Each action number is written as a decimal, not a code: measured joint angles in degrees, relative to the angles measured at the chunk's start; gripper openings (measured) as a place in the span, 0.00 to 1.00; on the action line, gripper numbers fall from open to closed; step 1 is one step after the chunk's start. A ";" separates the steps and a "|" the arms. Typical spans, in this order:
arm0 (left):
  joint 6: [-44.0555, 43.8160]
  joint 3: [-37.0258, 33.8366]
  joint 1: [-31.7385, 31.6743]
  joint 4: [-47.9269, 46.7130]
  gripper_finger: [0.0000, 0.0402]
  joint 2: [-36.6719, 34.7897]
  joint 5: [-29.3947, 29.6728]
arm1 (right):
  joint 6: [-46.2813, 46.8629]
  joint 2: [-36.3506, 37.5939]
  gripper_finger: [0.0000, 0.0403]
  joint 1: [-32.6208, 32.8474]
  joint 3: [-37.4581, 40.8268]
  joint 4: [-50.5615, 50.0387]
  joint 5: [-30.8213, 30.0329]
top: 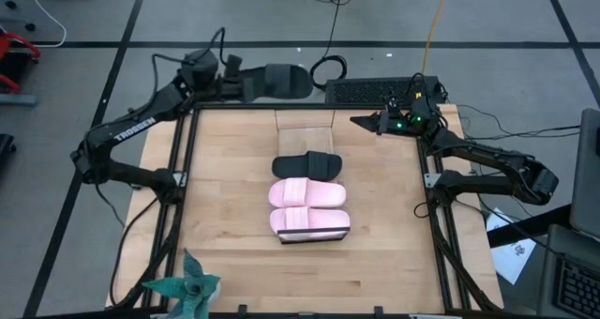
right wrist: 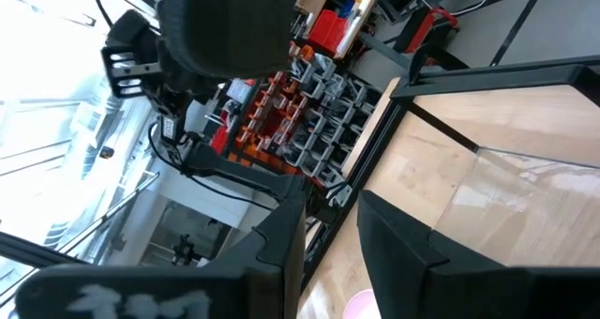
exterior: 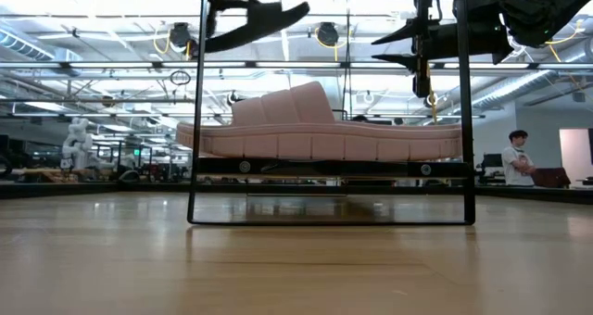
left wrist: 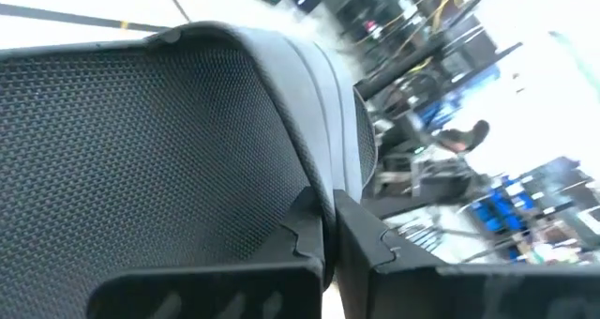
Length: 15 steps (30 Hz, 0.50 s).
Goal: Pick and place slides into the shelf
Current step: Put the black slipper on the shelf
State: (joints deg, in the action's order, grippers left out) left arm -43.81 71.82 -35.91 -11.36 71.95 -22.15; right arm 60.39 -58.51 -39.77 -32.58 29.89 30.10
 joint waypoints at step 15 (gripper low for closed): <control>-12.81 0.02 13.14 25.84 0.00 21.53 10.02 | -1.10 -0.01 0.23 0.09 0.00 -0.15 0.08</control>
State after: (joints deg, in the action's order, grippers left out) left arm -56.61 71.84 -22.77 14.48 93.47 -12.14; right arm 59.29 -58.52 -39.68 -32.58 29.74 30.18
